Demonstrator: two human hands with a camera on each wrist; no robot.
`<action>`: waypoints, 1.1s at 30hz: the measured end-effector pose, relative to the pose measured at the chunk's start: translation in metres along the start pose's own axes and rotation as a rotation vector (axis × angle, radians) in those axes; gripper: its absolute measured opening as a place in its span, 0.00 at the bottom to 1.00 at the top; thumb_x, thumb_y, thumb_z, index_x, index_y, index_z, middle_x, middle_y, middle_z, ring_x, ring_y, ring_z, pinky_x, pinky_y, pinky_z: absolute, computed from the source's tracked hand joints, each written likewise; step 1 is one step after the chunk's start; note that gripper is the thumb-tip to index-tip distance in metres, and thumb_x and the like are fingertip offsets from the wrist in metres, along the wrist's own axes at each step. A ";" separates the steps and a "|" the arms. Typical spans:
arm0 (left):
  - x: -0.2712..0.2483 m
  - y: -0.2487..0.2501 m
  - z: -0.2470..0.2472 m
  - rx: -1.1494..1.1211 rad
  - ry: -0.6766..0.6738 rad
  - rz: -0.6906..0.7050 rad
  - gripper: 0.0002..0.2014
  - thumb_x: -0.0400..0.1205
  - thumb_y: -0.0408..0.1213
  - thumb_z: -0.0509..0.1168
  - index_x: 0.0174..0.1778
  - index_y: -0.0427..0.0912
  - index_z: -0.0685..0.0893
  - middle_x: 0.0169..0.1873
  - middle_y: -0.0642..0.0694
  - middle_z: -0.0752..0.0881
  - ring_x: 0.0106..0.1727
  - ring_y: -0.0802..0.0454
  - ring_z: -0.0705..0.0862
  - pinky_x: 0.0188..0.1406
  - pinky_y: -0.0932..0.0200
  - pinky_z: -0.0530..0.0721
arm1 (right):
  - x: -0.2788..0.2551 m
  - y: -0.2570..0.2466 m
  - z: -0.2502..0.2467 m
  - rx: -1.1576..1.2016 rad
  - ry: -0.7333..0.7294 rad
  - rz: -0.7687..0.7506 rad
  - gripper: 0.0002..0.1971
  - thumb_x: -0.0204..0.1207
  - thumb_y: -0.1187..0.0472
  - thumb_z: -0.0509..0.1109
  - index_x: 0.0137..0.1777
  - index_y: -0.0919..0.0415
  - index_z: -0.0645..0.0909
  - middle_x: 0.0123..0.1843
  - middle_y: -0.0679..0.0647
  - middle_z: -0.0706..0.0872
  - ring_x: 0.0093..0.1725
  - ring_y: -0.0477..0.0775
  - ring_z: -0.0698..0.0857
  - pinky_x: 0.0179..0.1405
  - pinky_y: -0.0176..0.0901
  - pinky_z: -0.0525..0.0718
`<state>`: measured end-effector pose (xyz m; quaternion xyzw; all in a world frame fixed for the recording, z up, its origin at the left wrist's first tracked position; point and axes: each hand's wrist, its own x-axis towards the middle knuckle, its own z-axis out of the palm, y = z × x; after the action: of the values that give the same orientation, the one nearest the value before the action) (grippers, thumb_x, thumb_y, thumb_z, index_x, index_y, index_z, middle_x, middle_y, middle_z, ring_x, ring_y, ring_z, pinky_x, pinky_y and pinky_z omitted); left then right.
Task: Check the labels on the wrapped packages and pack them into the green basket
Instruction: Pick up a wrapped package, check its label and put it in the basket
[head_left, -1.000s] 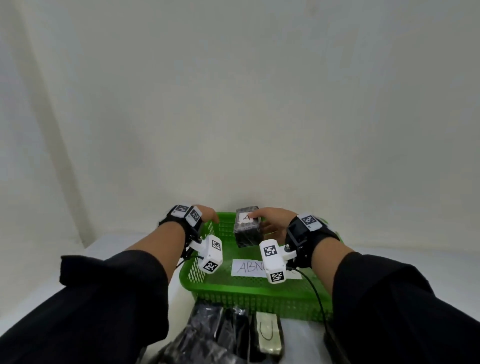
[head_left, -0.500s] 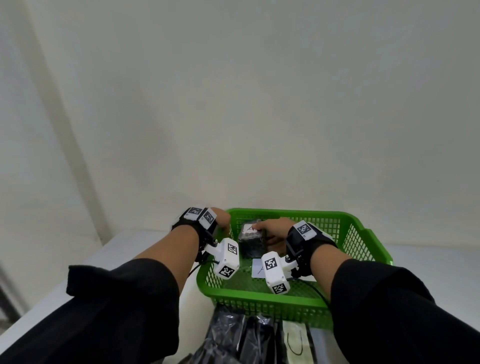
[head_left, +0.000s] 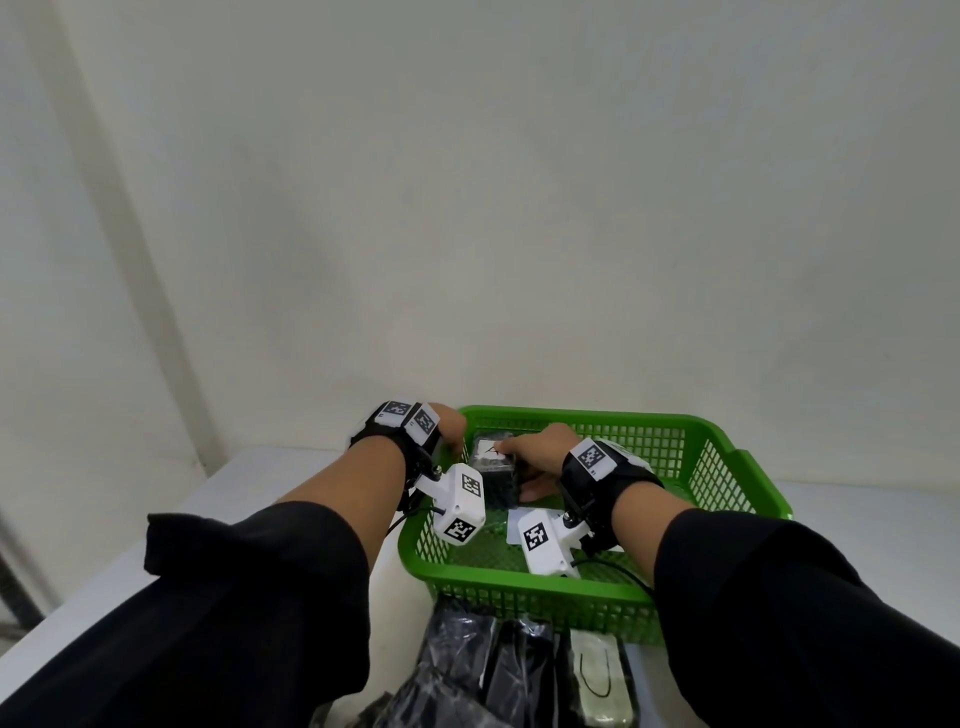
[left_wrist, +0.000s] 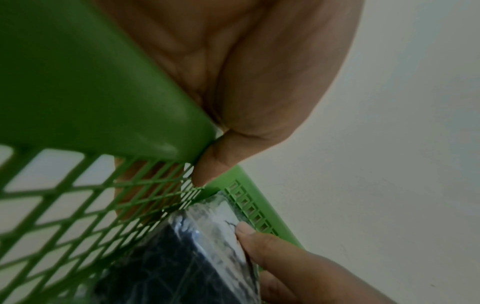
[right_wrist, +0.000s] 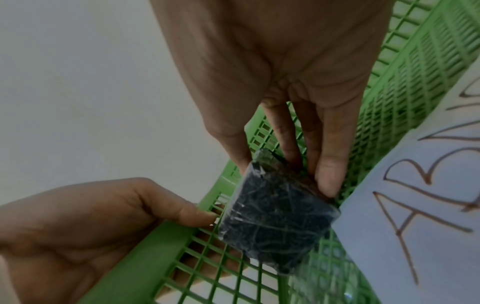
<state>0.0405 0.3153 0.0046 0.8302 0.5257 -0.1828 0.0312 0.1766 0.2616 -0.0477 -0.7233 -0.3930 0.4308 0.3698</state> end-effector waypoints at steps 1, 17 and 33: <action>-0.001 0.001 -0.001 0.006 -0.003 0.001 0.20 0.89 0.37 0.61 0.72 0.27 0.79 0.63 0.32 0.83 0.51 0.48 0.75 0.53 0.52 0.77 | 0.000 -0.001 0.001 -0.003 -0.007 0.003 0.16 0.79 0.56 0.81 0.49 0.71 0.86 0.50 0.67 0.92 0.35 0.63 0.91 0.32 0.53 0.94; -0.015 0.004 -0.007 -0.170 0.034 -0.016 0.20 0.89 0.37 0.60 0.75 0.29 0.76 0.71 0.32 0.80 0.59 0.44 0.79 0.63 0.52 0.78 | -0.012 -0.012 -0.006 -0.128 -0.001 -0.044 0.15 0.81 0.54 0.79 0.42 0.65 0.82 0.50 0.63 0.90 0.47 0.64 0.92 0.52 0.60 0.94; -0.087 0.002 -0.048 -0.437 0.424 0.018 0.38 0.81 0.51 0.69 0.84 0.39 0.65 0.81 0.43 0.71 0.81 0.44 0.71 0.78 0.50 0.71 | -0.106 -0.058 -0.052 -0.664 0.194 -0.462 0.42 0.81 0.40 0.73 0.88 0.60 0.64 0.85 0.59 0.75 0.81 0.61 0.77 0.70 0.48 0.75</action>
<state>0.0219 0.2516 0.0781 0.8282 0.5398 0.1121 0.1004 0.1759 0.1816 0.0569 -0.7332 -0.6260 0.1161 0.2388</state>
